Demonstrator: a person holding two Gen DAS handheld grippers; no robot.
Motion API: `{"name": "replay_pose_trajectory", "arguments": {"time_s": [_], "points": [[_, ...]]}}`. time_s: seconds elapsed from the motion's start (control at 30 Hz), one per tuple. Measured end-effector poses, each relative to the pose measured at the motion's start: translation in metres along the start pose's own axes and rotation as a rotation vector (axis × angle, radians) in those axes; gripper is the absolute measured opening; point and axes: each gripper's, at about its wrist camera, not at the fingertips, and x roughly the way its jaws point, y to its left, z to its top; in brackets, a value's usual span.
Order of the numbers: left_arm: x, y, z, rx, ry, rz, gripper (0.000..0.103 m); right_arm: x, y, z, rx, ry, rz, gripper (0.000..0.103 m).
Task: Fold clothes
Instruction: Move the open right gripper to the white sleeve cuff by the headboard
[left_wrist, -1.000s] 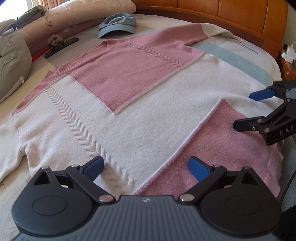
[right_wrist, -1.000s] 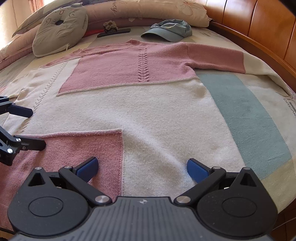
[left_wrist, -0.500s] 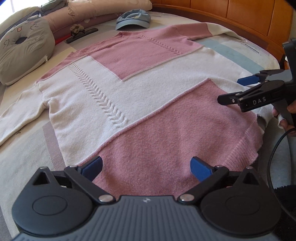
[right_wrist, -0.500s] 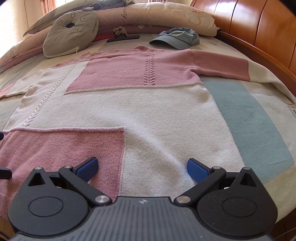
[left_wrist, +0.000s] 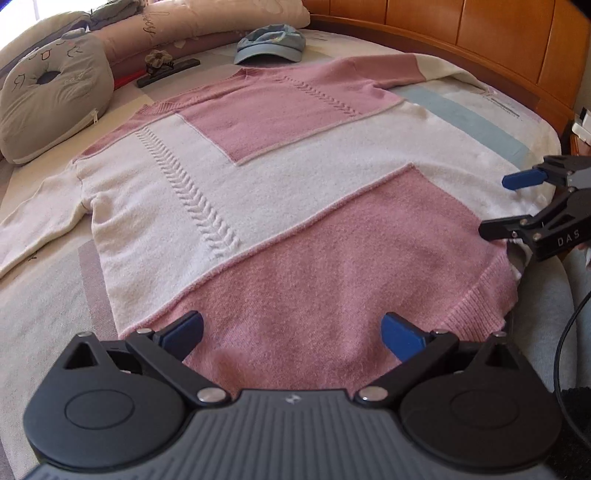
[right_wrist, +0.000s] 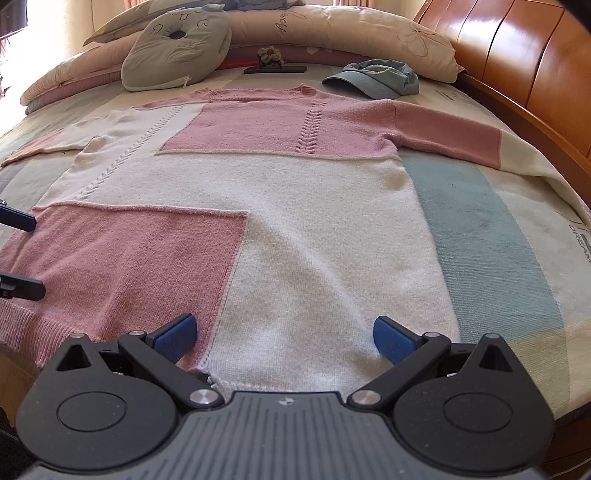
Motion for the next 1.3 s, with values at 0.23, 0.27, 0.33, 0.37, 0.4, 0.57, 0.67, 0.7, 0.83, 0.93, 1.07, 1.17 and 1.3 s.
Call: {"name": "replay_pose_trajectory", "arguments": {"time_s": [0.23, 0.27, 0.33, 0.37, 0.4, 0.57, 0.67, 0.7, 0.83, 0.93, 1.07, 1.17, 1.3], "points": [[0.012, 0.015, 0.083, -0.008, -0.131, -0.061, 0.102, -0.007, -0.03, 0.025, 0.12, -0.003, -0.017, 0.103], [0.017, 0.013, 0.095, 0.005, -0.14, -0.068, 0.102, -0.009, -0.036, 0.03, 0.138, -0.01, -0.021, 0.103], [0.028, 0.009, 0.119, 0.03, -0.159, -0.08, 0.102, -0.011, -0.049, 0.041, 0.168, -0.023, -0.03, 0.103], [0.034, 0.008, 0.131, 0.043, -0.168, -0.087, 0.102, -0.011, -0.056, 0.046, 0.18, -0.03, -0.031, 0.103], [0.04, 0.006, 0.143, 0.056, -0.178, -0.093, 0.102, -0.012, -0.063, 0.05, 0.191, -0.036, -0.03, 0.103], [0.068, -0.004, 0.199, 0.121, -0.221, -0.129, 0.102, -0.001, -0.11, 0.071, 0.279, -0.053, 0.007, 0.103], [0.097, -0.016, 0.211, 0.158, -0.216, -0.173, 0.102, 0.014, -0.139, 0.079, 0.341, -0.053, 0.007, 0.103], [0.108, -0.019, 0.214, 0.162, -0.203, -0.178, 0.102, 0.02, -0.149, 0.08, 0.359, -0.05, 0.002, 0.103], [0.152, -0.033, 0.22, 0.175, -0.166, -0.164, 0.102, 0.042, -0.19, 0.085, 0.42, -0.069, -0.031, 0.103], [0.176, -0.035, 0.217, 0.166, -0.139, -0.196, 0.102, 0.054, -0.226, 0.086, 0.492, -0.096, -0.044, 0.103], [0.206, -0.033, 0.208, 0.169, -0.106, -0.219, 0.102, 0.068, -0.268, 0.084, 0.579, -0.131, -0.021, 0.103], [0.208, -0.034, 0.199, 0.215, -0.171, -0.213, 0.103, 0.076, -0.287, 0.089, 0.588, -0.19, 0.011, 0.103], [0.208, -0.029, 0.194, 0.221, -0.209, -0.244, 0.102, 0.097, -0.306, 0.108, 0.594, -0.222, -0.011, 0.103]]}}
